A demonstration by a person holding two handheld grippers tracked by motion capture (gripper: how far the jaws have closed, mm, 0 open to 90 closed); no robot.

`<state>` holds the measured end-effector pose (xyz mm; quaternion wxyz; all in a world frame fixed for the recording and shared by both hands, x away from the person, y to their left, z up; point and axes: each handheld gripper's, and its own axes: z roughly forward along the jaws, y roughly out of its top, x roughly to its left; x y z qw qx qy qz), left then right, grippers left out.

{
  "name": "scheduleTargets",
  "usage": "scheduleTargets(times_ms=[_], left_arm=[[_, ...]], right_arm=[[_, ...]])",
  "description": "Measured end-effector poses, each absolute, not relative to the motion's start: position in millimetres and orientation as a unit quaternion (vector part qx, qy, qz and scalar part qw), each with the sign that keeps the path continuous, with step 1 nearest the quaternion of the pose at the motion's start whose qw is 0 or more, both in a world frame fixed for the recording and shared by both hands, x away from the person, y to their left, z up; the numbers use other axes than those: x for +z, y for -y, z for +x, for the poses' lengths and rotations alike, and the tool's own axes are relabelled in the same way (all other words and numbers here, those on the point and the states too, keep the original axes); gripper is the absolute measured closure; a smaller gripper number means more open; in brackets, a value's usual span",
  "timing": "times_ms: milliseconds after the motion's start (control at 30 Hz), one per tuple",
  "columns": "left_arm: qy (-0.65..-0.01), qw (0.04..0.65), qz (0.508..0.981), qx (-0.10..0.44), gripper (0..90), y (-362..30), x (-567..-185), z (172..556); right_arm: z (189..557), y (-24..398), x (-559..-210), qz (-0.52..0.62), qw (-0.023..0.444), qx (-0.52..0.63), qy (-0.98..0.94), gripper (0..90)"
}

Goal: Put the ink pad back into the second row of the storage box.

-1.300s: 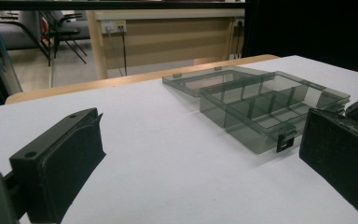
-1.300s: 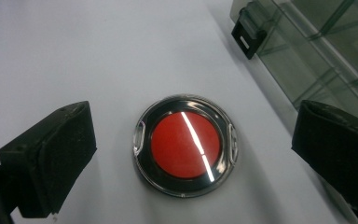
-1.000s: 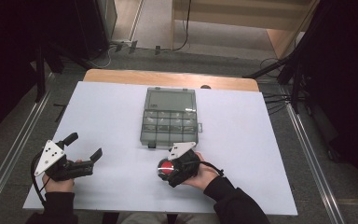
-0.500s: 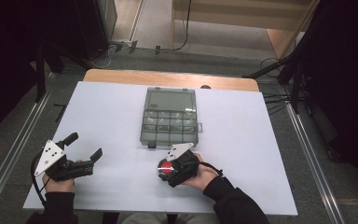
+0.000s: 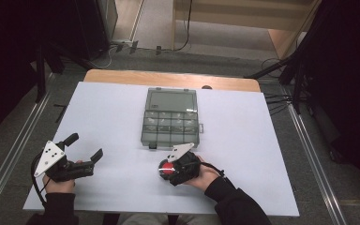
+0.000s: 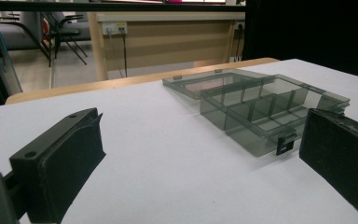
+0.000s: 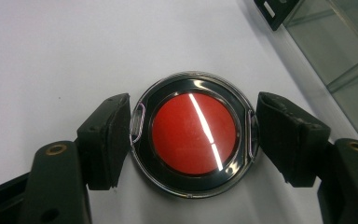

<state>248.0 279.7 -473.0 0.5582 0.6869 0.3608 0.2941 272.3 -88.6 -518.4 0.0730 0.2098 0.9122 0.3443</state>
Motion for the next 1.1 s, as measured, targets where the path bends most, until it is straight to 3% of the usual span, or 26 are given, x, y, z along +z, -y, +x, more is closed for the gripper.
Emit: scheduleTargets(times_ms=[533,1100], left_arm=[[-0.360,0.558,0.687,0.294,0.0,-280,-473,248],[-0.359,0.556,0.691,0.290,0.0,-277,-474,248]], right_arm=[[275,95,-513,0.222,0.081,0.352,-0.906,30.9],[290,116,-472,0.243,0.117,0.396,-0.878,30.9]])
